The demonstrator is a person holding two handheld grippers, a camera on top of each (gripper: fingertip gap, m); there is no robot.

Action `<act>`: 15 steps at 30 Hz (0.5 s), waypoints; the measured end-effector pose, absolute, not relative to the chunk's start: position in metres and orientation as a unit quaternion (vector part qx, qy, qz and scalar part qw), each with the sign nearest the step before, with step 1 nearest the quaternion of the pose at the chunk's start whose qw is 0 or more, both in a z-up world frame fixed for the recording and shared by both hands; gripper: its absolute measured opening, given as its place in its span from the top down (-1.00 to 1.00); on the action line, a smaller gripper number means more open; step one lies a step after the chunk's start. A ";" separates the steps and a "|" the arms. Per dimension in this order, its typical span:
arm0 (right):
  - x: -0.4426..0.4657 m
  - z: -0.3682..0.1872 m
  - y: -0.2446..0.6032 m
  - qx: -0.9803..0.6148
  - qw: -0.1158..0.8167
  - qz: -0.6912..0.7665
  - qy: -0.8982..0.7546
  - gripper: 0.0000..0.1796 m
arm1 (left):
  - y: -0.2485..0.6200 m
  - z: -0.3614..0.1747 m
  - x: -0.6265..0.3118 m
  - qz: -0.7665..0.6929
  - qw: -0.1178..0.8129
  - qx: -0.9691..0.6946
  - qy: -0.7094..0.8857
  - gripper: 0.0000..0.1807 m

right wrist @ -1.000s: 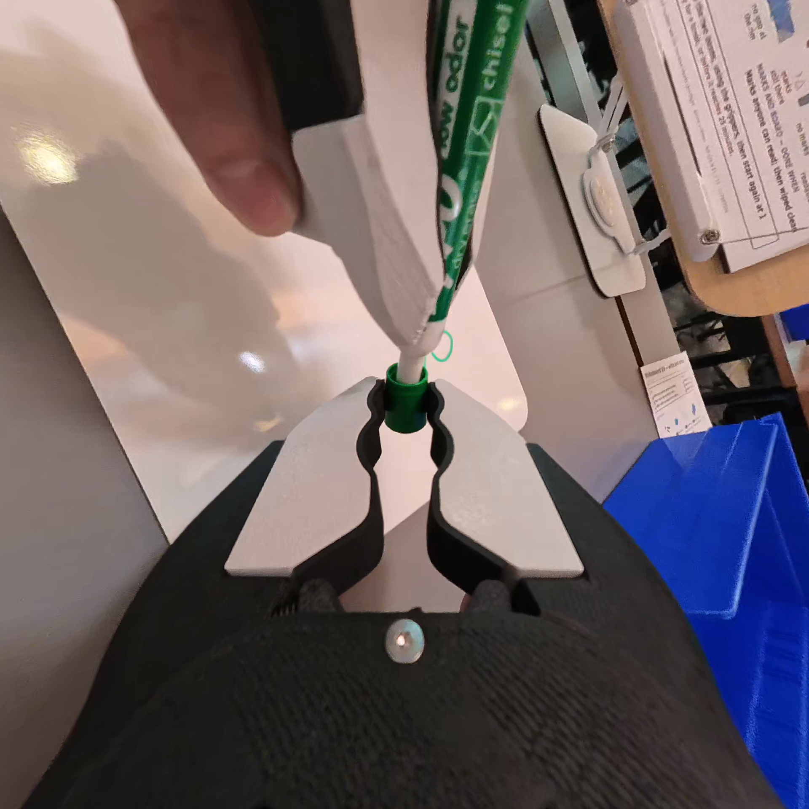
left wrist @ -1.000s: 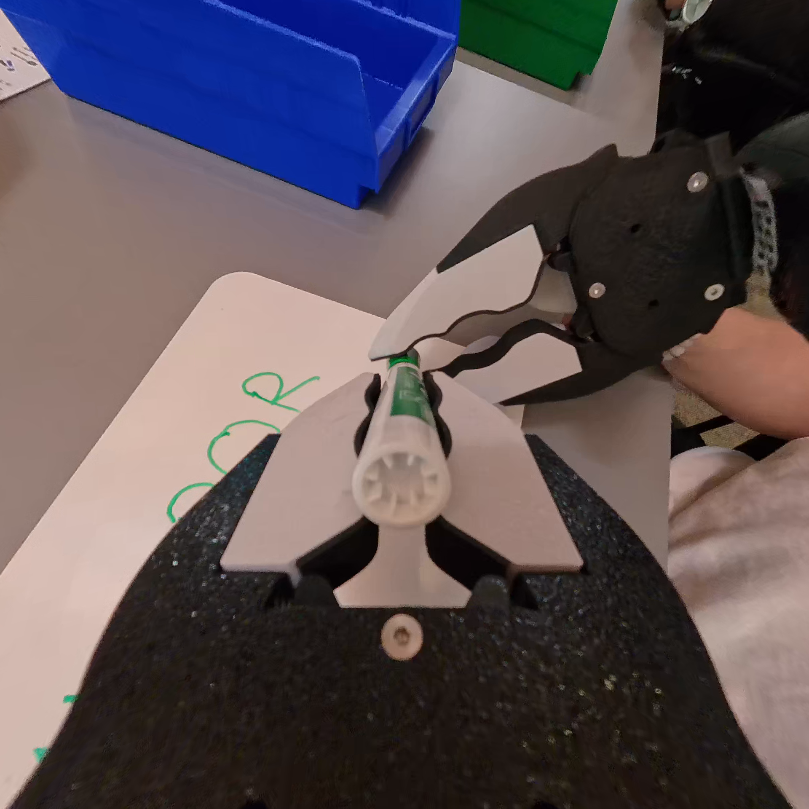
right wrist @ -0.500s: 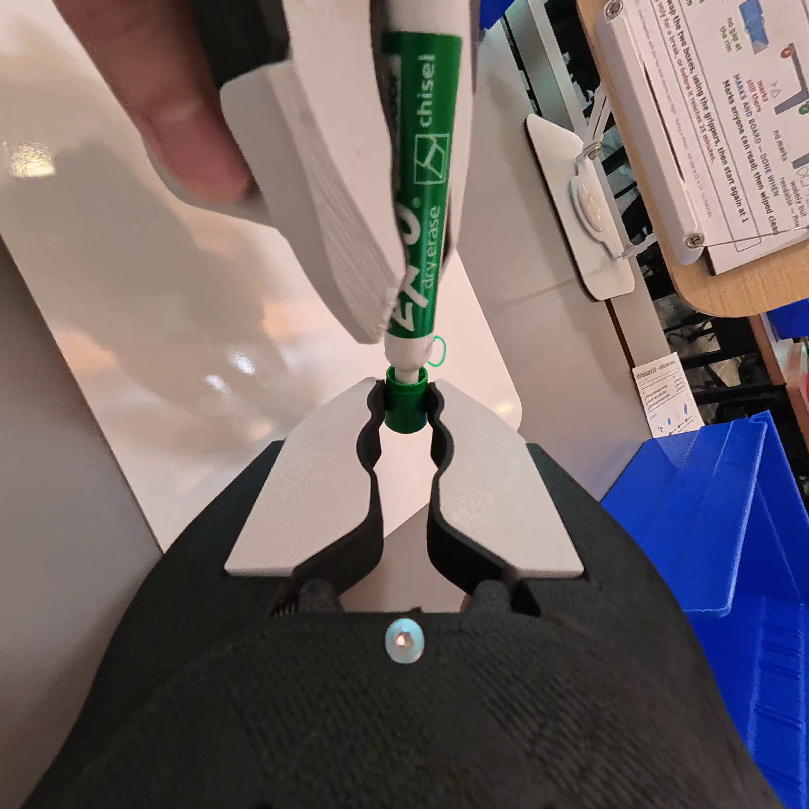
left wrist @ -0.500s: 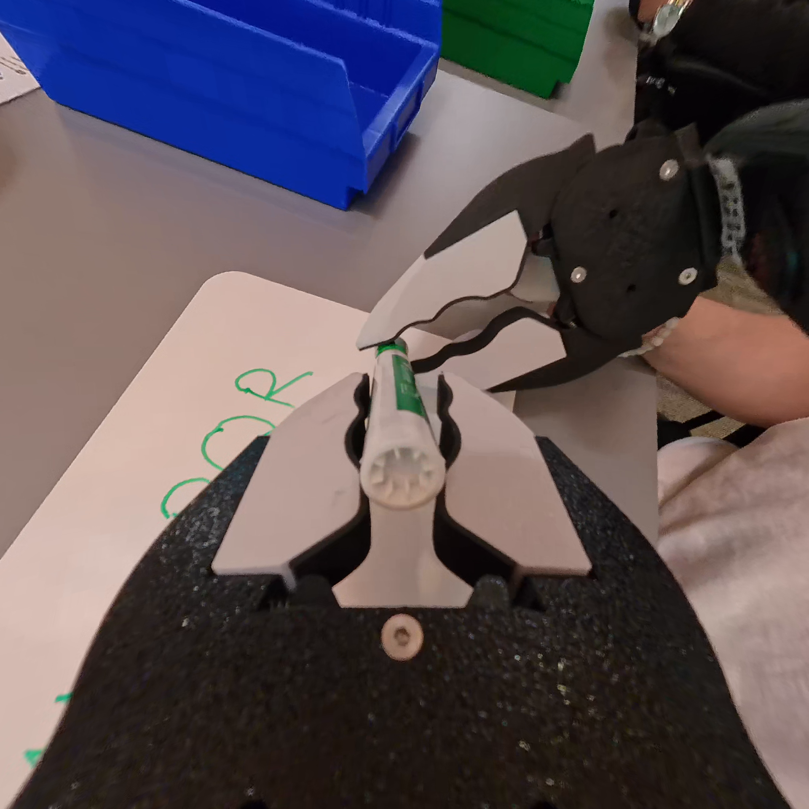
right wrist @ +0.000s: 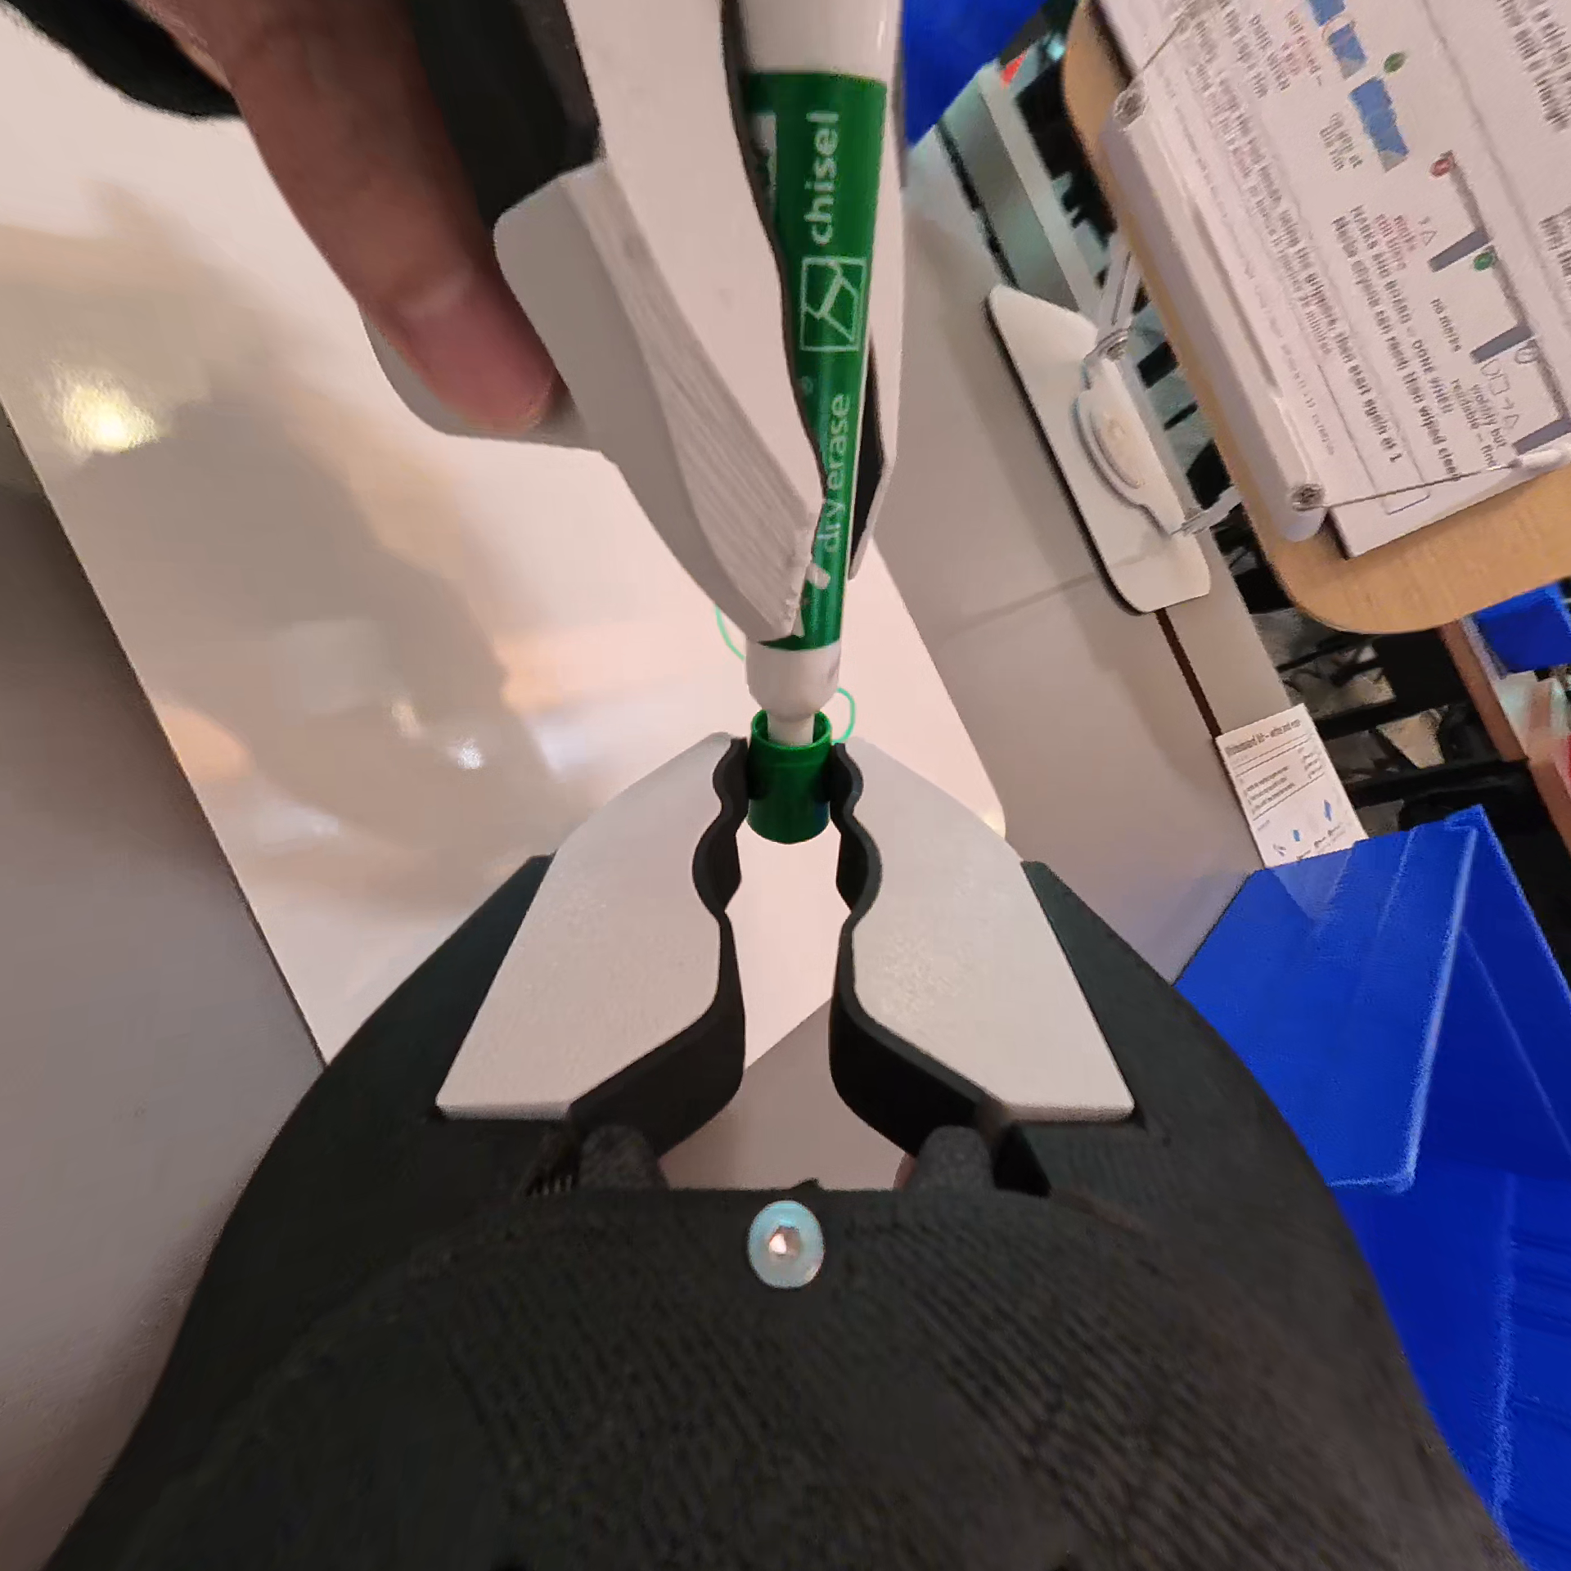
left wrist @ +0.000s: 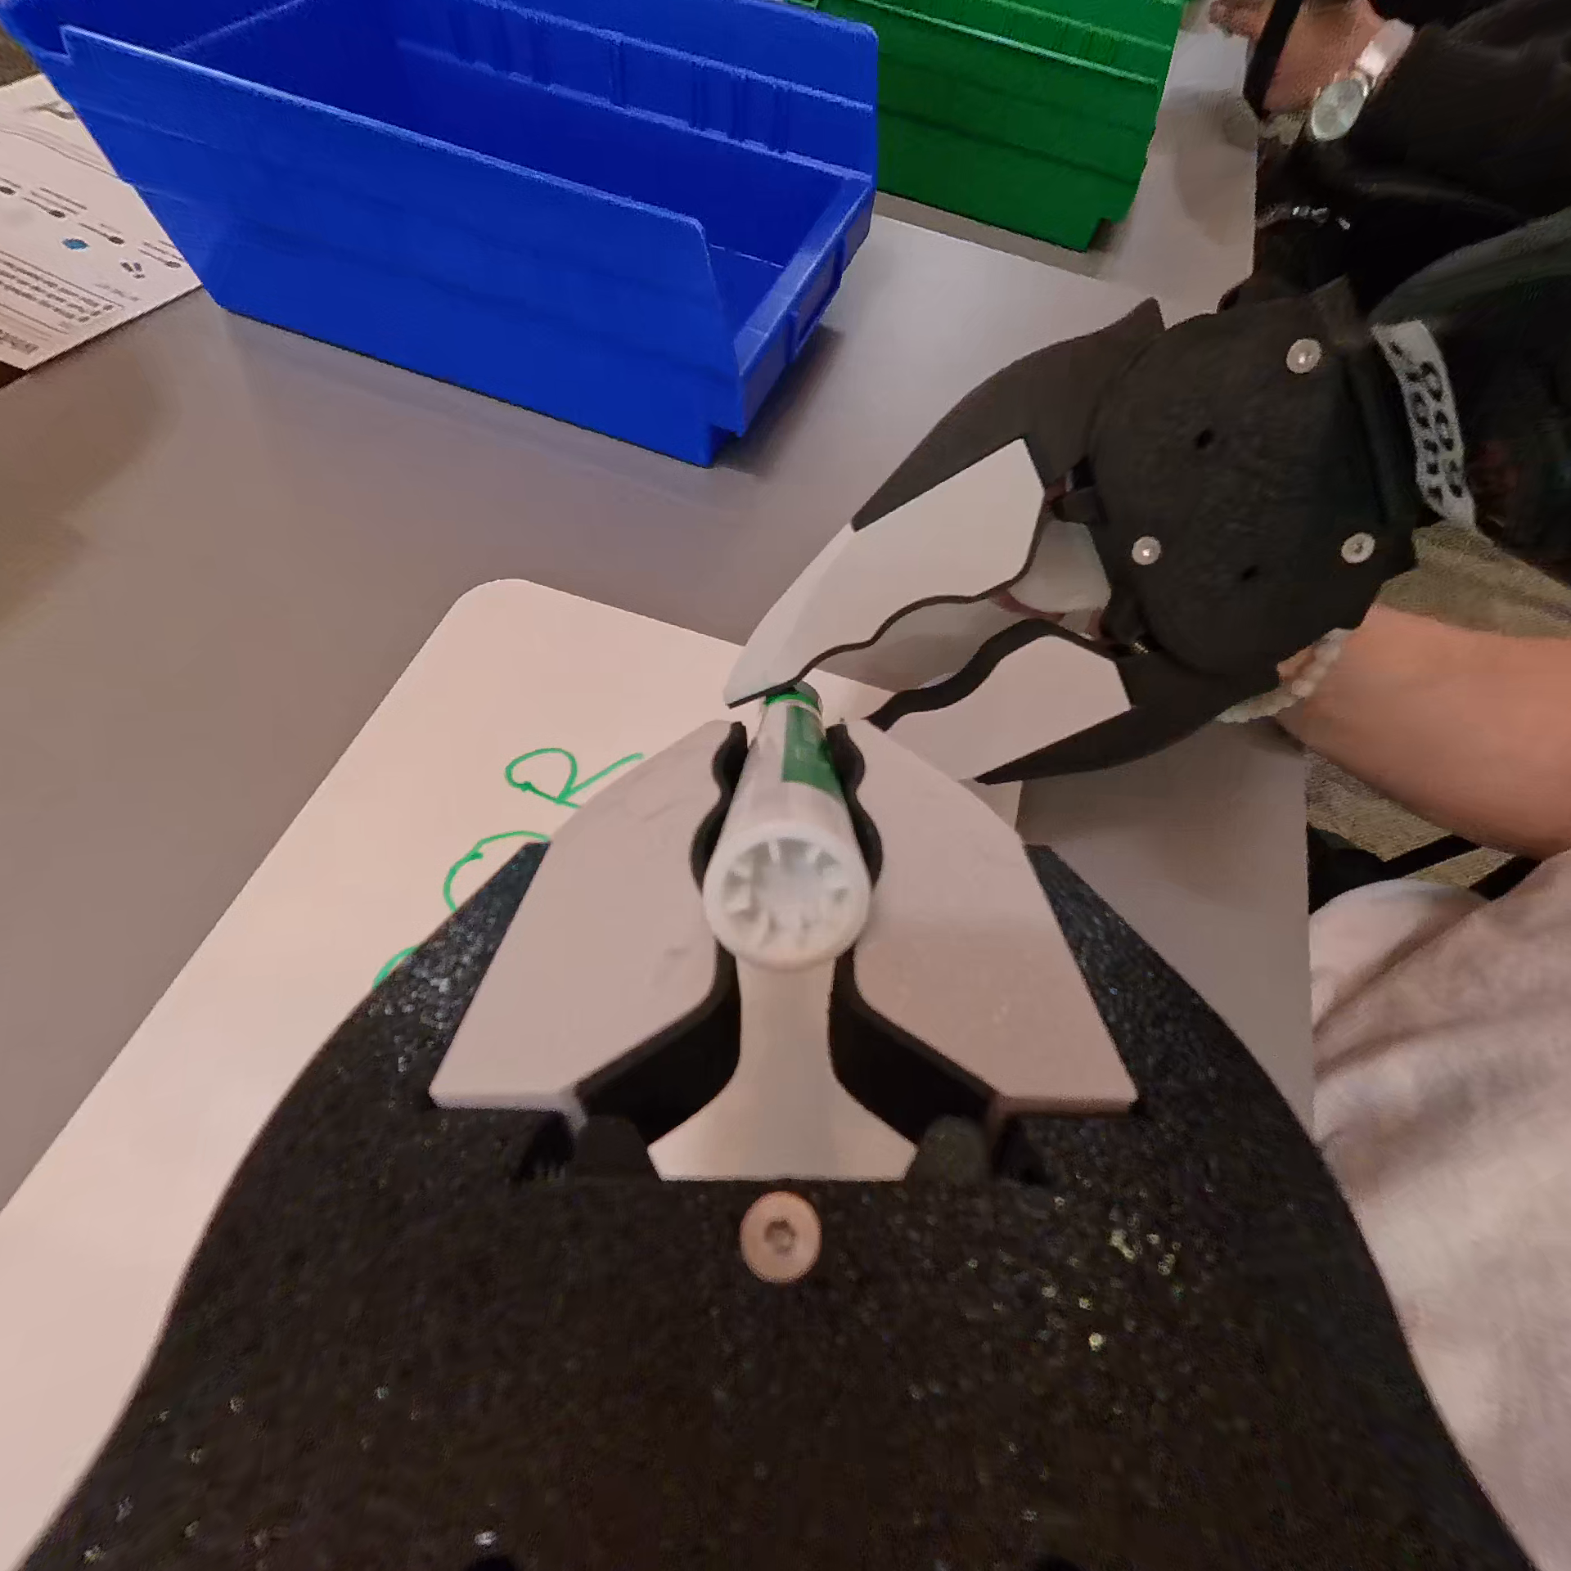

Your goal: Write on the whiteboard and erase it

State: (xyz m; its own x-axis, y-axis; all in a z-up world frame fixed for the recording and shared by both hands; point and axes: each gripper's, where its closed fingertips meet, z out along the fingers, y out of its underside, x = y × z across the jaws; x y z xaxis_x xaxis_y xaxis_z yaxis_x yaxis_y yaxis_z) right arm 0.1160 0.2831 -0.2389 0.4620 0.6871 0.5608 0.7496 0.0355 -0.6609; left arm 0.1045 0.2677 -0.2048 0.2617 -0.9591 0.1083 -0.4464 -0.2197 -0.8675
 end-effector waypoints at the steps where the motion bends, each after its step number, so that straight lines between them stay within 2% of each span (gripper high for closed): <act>1: 0.117 -0.235 0.283 -0.689 0.511 -0.032 -0.513 0.79 | 0.268 -0.202 0.105 -0.352 0.374 -0.701 0.495 0.78; 6: 0.114 -0.242 0.282 -0.686 0.487 -0.083 -0.534 0.79 | 0.266 -0.204 0.105 -0.309 0.357 -0.705 0.530 0.79; 15: 0.118 -0.284 0.278 -0.735 0.405 -0.056 -0.541 0.79 | 0.264 -0.245 0.110 -0.286 0.324 -0.727 0.534 0.78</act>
State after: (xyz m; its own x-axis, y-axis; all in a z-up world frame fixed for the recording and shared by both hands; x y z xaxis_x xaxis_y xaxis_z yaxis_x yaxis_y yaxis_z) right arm 0.1184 0.2776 -0.2842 0.4082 0.7503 0.5200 0.8408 -0.0871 -0.5342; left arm 0.1097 0.2642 -0.2450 0.2659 -0.9616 0.0687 -0.5910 -0.2189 -0.7764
